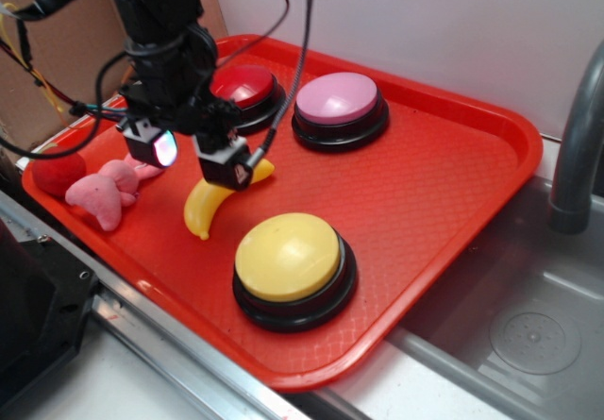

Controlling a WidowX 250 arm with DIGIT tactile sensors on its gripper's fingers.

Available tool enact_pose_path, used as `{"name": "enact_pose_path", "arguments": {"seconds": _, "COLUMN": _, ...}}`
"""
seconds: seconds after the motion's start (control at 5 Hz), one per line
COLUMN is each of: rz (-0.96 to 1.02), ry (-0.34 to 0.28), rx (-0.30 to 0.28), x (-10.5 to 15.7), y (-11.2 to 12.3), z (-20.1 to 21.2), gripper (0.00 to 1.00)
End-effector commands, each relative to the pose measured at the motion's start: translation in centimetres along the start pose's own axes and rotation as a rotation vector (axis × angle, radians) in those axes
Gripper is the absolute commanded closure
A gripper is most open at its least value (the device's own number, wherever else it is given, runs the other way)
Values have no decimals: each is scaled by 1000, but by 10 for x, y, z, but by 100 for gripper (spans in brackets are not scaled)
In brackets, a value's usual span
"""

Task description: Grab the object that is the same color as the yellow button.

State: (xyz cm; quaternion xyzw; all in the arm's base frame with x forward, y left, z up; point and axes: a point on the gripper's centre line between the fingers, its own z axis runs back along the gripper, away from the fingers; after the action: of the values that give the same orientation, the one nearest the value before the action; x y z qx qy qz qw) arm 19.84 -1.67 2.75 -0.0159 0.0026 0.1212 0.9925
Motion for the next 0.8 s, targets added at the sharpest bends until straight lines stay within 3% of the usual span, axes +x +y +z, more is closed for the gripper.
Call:
{"name": "enact_pose_path", "arguments": {"seconds": 0.0, "rz": -84, "ry": -52, "rx": 41, "x": 12, "y": -13, "z": -18, "gripper": 0}}
{"name": "enact_pose_path", "arguments": {"seconds": 0.2, "rz": -38, "ry": -50, "rx": 50, "x": 11, "y": -9, "z": -22, "gripper": 100}}
{"name": "enact_pose_path", "arguments": {"seconds": 0.6, "rz": -50, "ry": -34, "rx": 31, "x": 12, "y": -6, "z": -21, "gripper": 100}}
